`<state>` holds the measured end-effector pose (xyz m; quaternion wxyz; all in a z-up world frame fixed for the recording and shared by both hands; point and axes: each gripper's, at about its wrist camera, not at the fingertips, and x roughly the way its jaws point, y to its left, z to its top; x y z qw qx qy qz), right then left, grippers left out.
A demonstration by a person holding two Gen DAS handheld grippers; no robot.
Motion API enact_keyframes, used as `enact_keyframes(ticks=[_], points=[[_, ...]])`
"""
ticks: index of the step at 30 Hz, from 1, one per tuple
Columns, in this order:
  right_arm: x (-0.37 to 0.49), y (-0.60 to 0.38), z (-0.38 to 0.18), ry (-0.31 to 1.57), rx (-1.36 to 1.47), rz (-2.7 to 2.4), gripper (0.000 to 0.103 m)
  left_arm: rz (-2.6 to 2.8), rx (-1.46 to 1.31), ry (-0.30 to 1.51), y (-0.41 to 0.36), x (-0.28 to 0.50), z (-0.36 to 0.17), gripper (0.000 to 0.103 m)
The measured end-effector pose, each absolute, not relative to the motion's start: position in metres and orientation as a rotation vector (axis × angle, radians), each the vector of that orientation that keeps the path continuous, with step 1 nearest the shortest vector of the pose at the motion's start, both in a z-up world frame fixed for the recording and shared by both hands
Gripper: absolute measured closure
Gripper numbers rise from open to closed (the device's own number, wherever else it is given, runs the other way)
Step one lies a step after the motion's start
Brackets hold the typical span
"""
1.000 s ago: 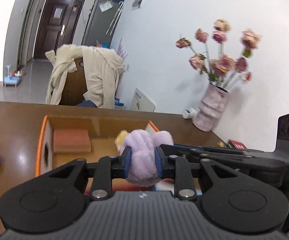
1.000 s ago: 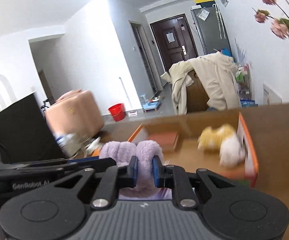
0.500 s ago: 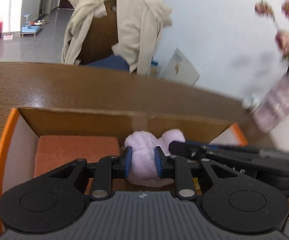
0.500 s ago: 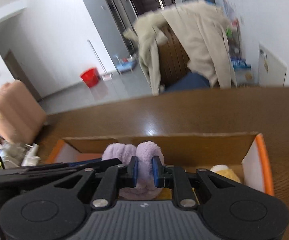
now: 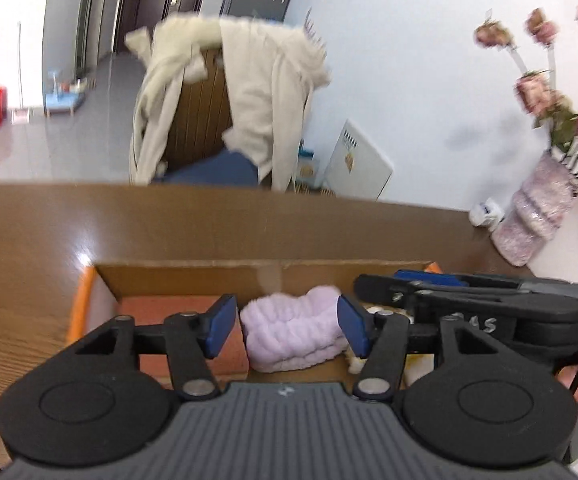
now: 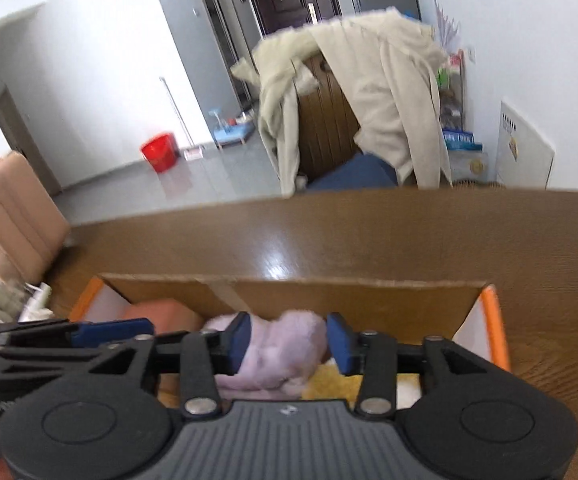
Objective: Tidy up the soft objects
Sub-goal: 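Carry the towel roll with the right tool into the cardboard box and release, then reach the right tool to the pink satin bow scrunchie and grasp it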
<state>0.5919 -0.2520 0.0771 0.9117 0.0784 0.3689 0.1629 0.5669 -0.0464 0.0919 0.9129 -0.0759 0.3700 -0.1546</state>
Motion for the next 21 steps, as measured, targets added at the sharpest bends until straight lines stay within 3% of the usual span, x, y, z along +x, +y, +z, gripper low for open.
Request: enact_keyframes(ticks=[4, 7, 9, 11, 21], points=[[0.551, -0.263, 0.123, 0.684, 0.142, 0.329, 0.054, -0.287, -0.112, 0.695, -0.035, 0.525, 0.135, 0.032], [0.512, -0.278, 0.156, 0.645, 0.119, 0.318, 0.050, -0.268, -0.081, 0.658, -0.023, 0.491, 0.161, 0.031], [0.486, -0.289, 0.174, 0.619, 0.106, 0.311, 0.045, -0.255, -0.064, 0.631, -0.015, 0.465, 0.175, 0.027], [0.461, -0.299, 0.187, 0.593, 0.097, 0.295, 0.032, -0.244, -0.059, 0.601, -0.012, 0.440, 0.184, 0.021], [0.358, -0.307, 0.213, 0.497, 0.078, 0.283, 0.030, -0.218, -0.054, 0.530, 0.001, 0.340, 0.195, 0.020]])
